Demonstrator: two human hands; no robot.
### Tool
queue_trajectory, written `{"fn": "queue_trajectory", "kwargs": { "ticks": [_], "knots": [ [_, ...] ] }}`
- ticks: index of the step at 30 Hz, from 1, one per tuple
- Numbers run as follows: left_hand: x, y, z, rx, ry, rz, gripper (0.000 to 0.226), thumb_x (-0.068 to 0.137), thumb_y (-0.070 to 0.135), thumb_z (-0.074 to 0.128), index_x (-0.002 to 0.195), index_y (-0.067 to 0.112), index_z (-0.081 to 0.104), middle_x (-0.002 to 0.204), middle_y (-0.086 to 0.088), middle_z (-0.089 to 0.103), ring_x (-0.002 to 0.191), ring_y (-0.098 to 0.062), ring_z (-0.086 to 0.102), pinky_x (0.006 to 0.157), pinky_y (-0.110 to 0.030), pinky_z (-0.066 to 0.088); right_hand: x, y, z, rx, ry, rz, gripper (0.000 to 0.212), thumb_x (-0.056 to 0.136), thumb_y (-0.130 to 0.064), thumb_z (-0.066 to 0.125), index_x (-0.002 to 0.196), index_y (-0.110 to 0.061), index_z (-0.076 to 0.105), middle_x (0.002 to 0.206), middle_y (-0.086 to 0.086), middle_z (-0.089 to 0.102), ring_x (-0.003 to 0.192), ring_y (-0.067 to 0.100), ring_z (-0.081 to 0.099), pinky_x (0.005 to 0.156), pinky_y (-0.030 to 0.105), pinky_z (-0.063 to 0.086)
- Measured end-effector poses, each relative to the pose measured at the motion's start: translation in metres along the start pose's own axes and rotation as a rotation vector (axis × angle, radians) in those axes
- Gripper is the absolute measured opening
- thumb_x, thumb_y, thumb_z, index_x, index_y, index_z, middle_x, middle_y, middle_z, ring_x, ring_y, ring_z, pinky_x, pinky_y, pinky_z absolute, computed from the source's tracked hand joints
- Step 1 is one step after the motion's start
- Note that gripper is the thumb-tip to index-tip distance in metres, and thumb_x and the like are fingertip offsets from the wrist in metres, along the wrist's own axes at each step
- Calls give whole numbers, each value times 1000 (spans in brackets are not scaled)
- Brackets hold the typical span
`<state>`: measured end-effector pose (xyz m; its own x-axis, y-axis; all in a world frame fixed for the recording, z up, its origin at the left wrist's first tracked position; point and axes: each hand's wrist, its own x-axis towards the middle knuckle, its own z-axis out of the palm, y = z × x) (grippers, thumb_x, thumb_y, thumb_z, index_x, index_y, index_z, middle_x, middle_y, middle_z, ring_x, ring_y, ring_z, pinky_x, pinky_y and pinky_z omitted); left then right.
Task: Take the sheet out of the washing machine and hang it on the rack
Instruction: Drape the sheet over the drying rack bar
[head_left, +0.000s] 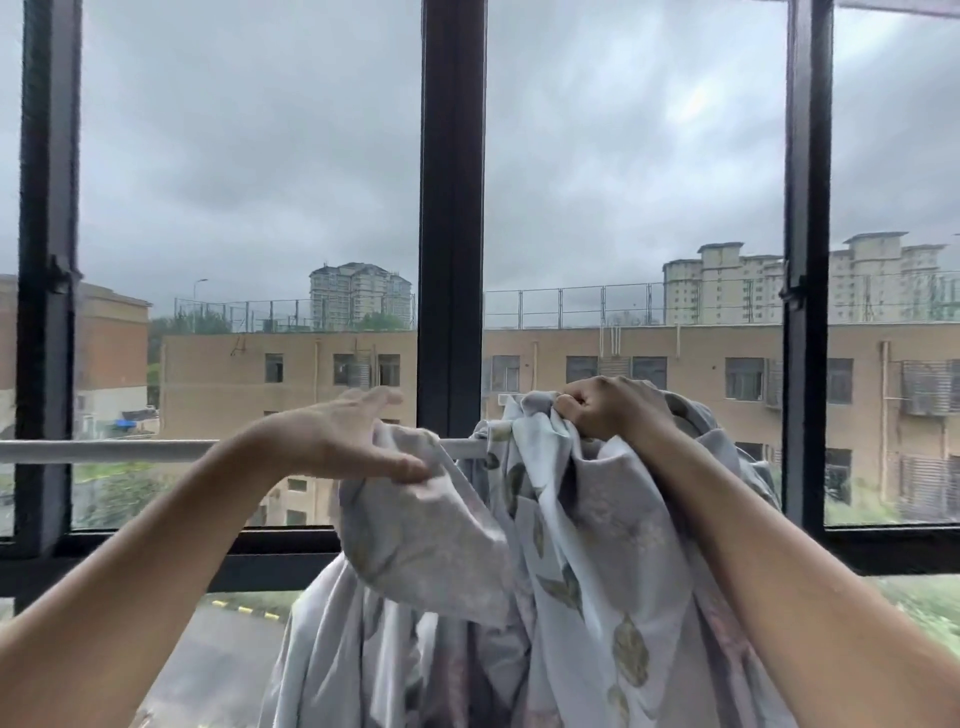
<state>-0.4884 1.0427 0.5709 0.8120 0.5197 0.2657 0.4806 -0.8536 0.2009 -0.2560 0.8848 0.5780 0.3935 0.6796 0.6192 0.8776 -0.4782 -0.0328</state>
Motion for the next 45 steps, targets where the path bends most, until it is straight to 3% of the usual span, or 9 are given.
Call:
{"fn": "queue_trajectory", "kwargs": {
  "ticks": [4,7,11,23,27,30,33,36,45],
  "knots": [
    [-10,3,3,306,409,15,18,76,21,60,92,28,56,107,0,61,92,-18,57,80,-37,52,0,-3,0,12,-2,-2,34,88,-49,33,83,-30,62,105,5,69,90,24,54,80,35,31],
    [9,4,2,48,670,79,32,74,-4,54,58,24,52,74,-6,66,70,-23,61,67,-33,53,-1,-8,1,6,5,-12,32,94,-41,37,97,-28,67,108,5,68,99,26,58,82,35,32],
    [20,16,22,-95,338,70,18,89,12,50,81,17,65,75,-1,65,57,-9,52,54,-23,43,-4,-6,-2,3,1,-11,33,94,-41,38,97,-26,67,109,5,68,103,26,58,83,36,32],
    [31,55,67,356,549,185,25,96,41,36,106,20,46,97,0,65,87,-23,62,69,-32,37,-16,-1,13,-5,240,-35,59,79,-56,16,96,-19,58,109,2,63,107,26,55,85,38,30],
    [35,54,69,394,560,162,26,98,39,31,99,18,48,94,-2,64,82,-22,61,68,-31,39,-46,-4,15,-32,-12,64,81,68,-82,23,135,-37,33,154,0,14,141,28,12,108,63,13],
    [36,61,73,377,557,132,28,98,38,29,97,17,47,94,-4,62,83,-23,59,78,-36,44,-72,1,27,-36,-32,194,73,85,-54,52,141,-49,6,155,2,-22,143,36,-12,106,64,21],
    [41,74,81,357,538,39,28,97,37,27,101,16,46,101,-6,57,93,-24,53,87,-40,40,-78,4,27,-63,208,242,61,88,-8,51,137,-35,27,145,18,13,130,46,27,85,49,47],
    [39,87,92,360,507,-102,20,94,27,31,108,16,40,111,-8,47,106,-26,44,95,-42,31,-85,19,24,34,384,163,44,88,-4,53,129,-18,44,121,21,44,98,39,56,70,40,51],
    [26,98,91,385,449,-200,27,93,27,33,116,12,36,119,-13,42,113,-30,40,97,-42,29,-228,17,131,614,244,152,41,80,-5,59,117,-20,47,98,7,63,82,27,66,63,39,57]
  ]
}}
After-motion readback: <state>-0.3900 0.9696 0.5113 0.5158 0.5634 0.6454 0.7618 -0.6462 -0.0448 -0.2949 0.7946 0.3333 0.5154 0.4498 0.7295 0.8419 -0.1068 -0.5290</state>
